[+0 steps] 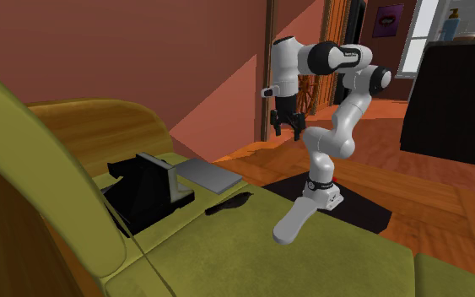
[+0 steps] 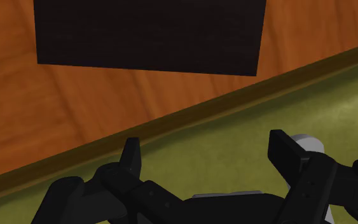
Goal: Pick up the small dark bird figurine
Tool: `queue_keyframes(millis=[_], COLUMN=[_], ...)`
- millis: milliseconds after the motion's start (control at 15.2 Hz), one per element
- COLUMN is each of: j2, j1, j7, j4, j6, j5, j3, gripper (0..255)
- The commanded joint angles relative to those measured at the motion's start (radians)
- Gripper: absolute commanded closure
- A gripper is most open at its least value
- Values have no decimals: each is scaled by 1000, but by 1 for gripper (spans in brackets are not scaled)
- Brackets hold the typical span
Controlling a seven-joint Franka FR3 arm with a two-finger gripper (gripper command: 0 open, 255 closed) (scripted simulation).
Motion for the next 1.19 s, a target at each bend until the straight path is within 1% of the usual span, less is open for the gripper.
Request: queue_keyframes(millis=[0,264,528,792,1122], j2=[0,122,254,393,571], j1=[0,-3,-8,-13,-18], j7=[0,53,104,153,214], j4=[0,17,57,117,221], j6=[0,126,242,344,449], j5=[0,34,60,76,82], j3=[0,31,58,82,104], gripper=[0,0,0,0,0])
